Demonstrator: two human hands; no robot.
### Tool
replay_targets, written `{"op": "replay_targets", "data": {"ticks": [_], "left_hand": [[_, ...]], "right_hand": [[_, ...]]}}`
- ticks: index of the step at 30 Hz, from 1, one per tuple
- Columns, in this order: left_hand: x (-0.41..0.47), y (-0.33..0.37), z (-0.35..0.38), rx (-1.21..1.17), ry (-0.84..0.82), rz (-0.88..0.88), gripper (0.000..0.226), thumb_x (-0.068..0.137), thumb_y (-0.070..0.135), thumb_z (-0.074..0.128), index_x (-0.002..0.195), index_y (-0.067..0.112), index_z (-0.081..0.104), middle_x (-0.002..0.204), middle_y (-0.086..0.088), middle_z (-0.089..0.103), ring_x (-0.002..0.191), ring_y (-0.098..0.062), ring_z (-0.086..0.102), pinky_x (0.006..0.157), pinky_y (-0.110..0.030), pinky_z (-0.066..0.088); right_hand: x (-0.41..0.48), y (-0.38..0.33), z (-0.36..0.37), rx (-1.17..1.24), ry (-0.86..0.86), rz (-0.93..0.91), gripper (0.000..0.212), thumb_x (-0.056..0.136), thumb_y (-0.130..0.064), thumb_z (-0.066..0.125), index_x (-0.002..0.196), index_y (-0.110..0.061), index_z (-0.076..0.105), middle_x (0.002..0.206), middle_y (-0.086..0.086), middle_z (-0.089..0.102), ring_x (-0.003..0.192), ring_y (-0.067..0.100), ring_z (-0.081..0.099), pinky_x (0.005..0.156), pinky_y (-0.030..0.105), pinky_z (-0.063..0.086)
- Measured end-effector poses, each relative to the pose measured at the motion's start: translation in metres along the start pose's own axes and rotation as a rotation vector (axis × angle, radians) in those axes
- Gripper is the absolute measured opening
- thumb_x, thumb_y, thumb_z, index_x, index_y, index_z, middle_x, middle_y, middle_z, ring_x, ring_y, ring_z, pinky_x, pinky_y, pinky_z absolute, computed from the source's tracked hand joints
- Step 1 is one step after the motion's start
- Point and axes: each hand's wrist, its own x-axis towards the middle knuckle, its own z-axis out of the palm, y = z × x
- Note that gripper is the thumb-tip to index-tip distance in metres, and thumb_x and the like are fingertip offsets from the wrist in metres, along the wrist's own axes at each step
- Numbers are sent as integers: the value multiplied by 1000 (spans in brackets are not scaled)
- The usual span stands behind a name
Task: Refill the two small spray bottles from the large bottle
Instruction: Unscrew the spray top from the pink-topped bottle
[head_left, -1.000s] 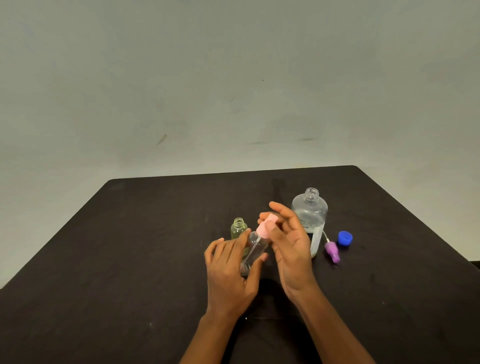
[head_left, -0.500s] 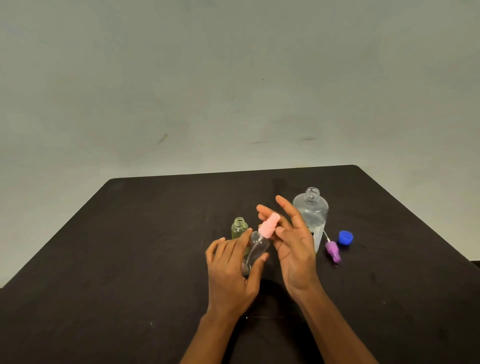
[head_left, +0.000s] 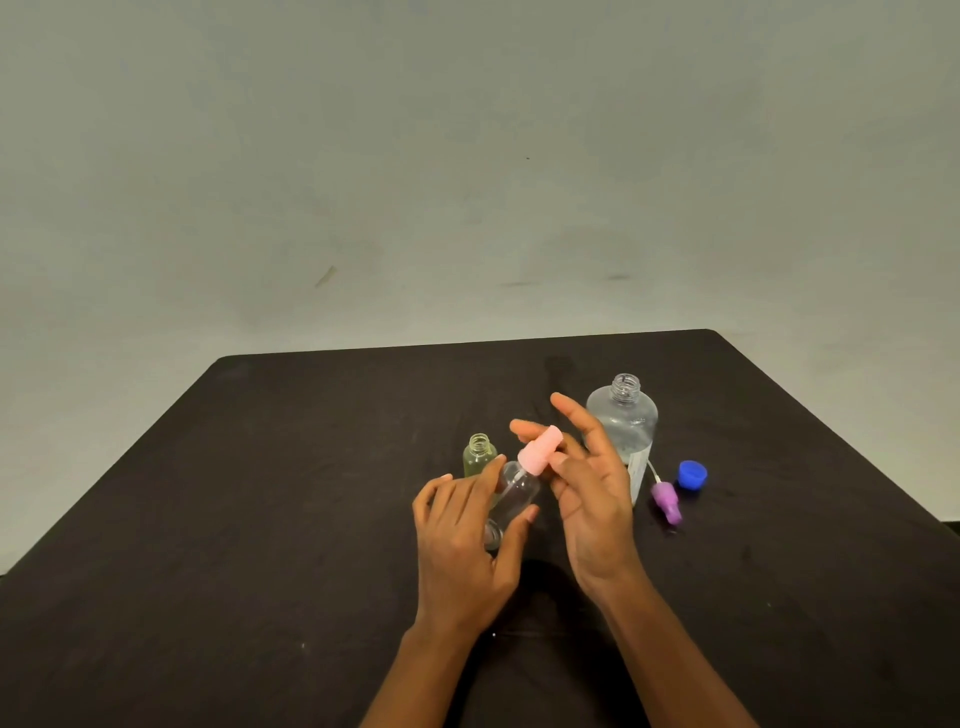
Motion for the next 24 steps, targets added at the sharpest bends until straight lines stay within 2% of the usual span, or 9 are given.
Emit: {"op": "replay_targets", "data": {"ticks": [2, 4, 6, 11, 14, 17, 21, 24], "left_hand": [[0, 0, 0, -3, 2, -2, 43, 84, 37, 57, 113, 7, 64, 101, 1, 68, 94, -7, 57, 97, -31, 35], [0, 1, -1, -6, 2, -5, 43, 84, 37, 57, 113, 6, 64, 100, 0, 69, 94, -6, 56, 98, -30, 34], [-1, 0, -1, -9, 0, -8, 44, 84, 37, 56, 113, 6, 64, 100, -1, 69, 95, -6, 56, 98, -29, 33], [-1, -1, 0, 0, -8, 8, 42, 85, 37, 57, 113, 7, 64, 100, 2, 68, 95, -5, 55, 98, -28, 33], [-1, 0, 1, -3, 1, 9, 42, 85, 37, 57, 114, 7, 64, 100, 2, 68, 95, -4, 55, 98, -29, 33], [0, -1, 1, -6, 5, 1, 43, 85, 36, 57, 114, 6, 64, 101, 2, 68, 95, -4, 55, 98, -29, 33], [-1, 0, 0, -9, 0, -5, 44, 85, 37, 56, 114, 6, 63, 101, 0, 68, 96, -4, 54, 98, -29, 33], [0, 0, 0, -6, -8, -13, 44, 84, 38, 56, 114, 6, 64, 101, -1, 69, 97, -5, 54, 98, -28, 32]], "right_hand": [[0, -1, 2, -35, 35, -16, 44, 85, -17, 57, 128, -15, 49, 112, 7, 68, 109, 22, 63, 87, 30, 52], [0, 0, 4, -87, 75, -28, 46, 80, -23, 69, 124, -17, 53, 102, -2, 69, 101, 16, 65, 82, 26, 52], [-1, 0, 5, -114, 81, -36, 44, 76, -20, 73, 118, -19, 57, 90, -4, 68, 91, 14, 66, 76, 22, 52], [0, 2, -2, -71, 8, -16, 32, 91, 2, 52, 119, -14, 56, 99, 12, 72, 99, 25, 67, 80, 27, 54], [0, 1, -3, -43, -31, 6, 38, 89, -7, 46, 126, -16, 52, 111, 12, 69, 110, 27, 63, 88, 30, 52], [1, 2, 0, -30, -7, 0, 43, 86, -13, 52, 129, -15, 50, 117, 7, 67, 115, 23, 60, 93, 33, 50], [0, 2, 3, -103, 73, -36, 45, 78, -18, 69, 121, -17, 55, 91, -4, 68, 92, 14, 66, 79, 23, 52], [1, 1, 0, -84, 60, -27, 42, 81, -14, 69, 121, -16, 54, 91, 6, 72, 94, 20, 68, 81, 28, 54]]}}
